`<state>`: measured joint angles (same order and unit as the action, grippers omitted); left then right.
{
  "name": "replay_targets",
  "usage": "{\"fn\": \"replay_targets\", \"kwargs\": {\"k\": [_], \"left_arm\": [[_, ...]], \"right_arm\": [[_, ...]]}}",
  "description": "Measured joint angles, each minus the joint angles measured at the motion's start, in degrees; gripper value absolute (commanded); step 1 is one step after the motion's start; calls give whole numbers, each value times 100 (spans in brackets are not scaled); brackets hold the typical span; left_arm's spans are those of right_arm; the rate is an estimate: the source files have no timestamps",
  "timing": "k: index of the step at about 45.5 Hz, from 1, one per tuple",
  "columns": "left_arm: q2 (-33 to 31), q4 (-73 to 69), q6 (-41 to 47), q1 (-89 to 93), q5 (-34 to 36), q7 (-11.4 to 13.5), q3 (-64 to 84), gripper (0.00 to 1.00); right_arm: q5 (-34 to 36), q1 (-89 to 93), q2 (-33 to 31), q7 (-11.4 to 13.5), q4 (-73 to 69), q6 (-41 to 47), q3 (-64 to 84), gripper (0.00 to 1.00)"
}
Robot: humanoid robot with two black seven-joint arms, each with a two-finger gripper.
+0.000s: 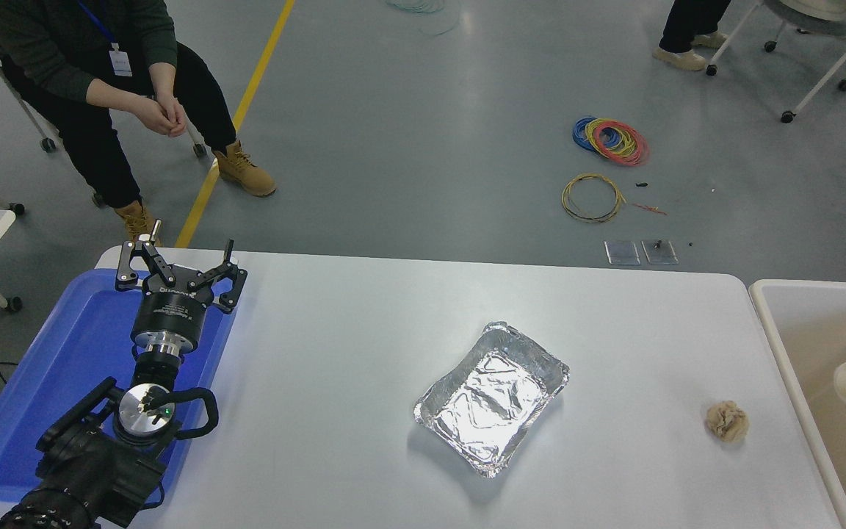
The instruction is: Pick up paper cup place in dustbin
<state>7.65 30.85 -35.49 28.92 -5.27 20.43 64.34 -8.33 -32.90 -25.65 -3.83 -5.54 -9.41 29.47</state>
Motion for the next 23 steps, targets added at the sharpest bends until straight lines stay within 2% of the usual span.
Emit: {"fn": "replay_targets", "kwargs": {"k": [13,23], "left_arm": [[2,0,0,0,0,0,0,100],[2,0,0,0,1,-1,0,100]], "right_arm": [[-3,-60,-69,-3,-30,-98,8,99],[-26,-438,-368,-4,-97,-81,59,100]]}}
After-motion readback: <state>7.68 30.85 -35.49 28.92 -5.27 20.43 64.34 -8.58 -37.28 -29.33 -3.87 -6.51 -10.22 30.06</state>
